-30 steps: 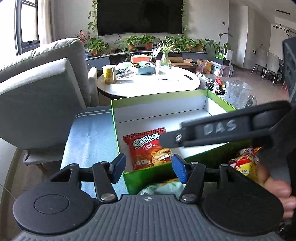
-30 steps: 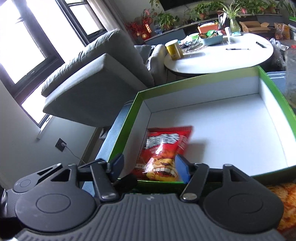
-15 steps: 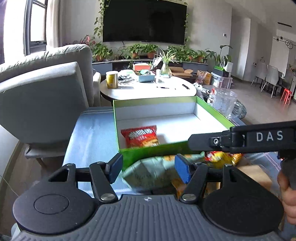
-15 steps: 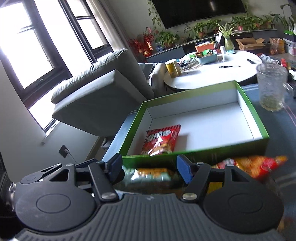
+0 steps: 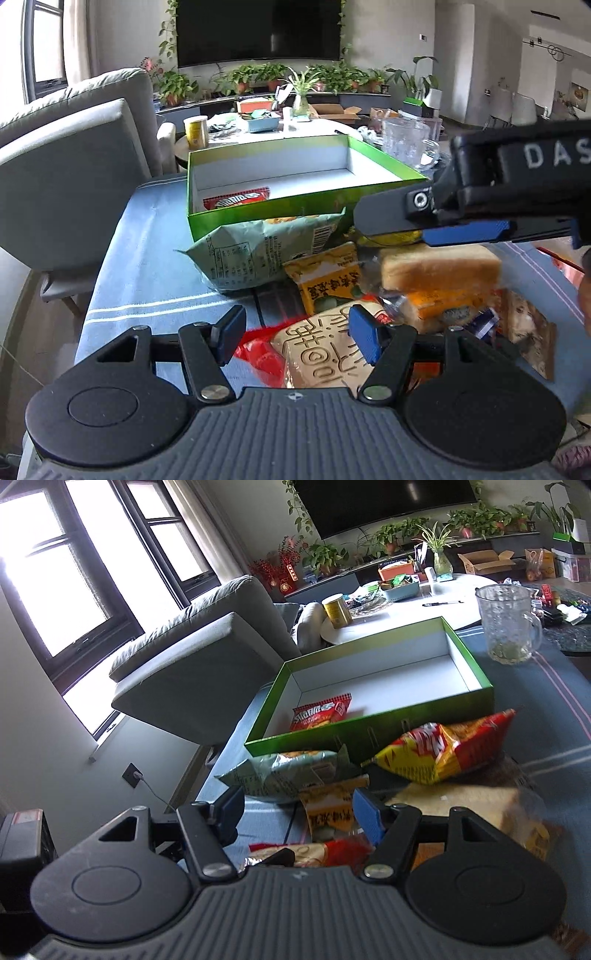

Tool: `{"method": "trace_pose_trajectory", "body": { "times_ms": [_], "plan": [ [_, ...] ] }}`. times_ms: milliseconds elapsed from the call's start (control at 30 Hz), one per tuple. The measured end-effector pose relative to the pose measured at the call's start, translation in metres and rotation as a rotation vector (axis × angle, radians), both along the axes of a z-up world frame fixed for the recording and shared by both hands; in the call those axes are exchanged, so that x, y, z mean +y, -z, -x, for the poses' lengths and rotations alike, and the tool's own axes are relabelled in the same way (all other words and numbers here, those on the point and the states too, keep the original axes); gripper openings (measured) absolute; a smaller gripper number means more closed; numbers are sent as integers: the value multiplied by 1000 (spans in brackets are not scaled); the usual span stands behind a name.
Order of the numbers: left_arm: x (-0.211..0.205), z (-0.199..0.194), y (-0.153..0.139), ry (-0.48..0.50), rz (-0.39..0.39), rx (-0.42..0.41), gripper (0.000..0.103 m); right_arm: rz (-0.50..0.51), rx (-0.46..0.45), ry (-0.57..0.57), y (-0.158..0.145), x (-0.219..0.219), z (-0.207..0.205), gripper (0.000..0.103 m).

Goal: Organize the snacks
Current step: 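Move the left tool back to the red round-biscuit bag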

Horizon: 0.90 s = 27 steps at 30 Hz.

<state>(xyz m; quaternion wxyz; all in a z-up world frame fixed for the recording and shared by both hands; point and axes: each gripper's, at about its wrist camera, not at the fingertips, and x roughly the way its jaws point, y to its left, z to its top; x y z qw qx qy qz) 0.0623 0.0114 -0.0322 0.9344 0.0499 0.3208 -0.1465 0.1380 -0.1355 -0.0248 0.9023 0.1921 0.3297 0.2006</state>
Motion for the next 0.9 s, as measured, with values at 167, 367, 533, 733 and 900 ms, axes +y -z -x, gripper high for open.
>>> {"method": "trace_pose_trajectory", "body": {
  "times_ms": [167,367,533,733,900],
  "plan": [
    [-3,18,-1,48,-25,-1,59,-5,3,8,3,-5,12,102],
    [-5,34,10,62,-37,44,59,-5,12,16,7,-13,24,102],
    [-1,43,8,48,-35,47,59,-9,31,17,14,-19,34,102],
    [7,48,-6,21,18,1,59,3,58,1,23,-13,37,102],
    [14,34,5,-33,56,61,59,5,84,-14,30,-8,36,102]
  ]
}}
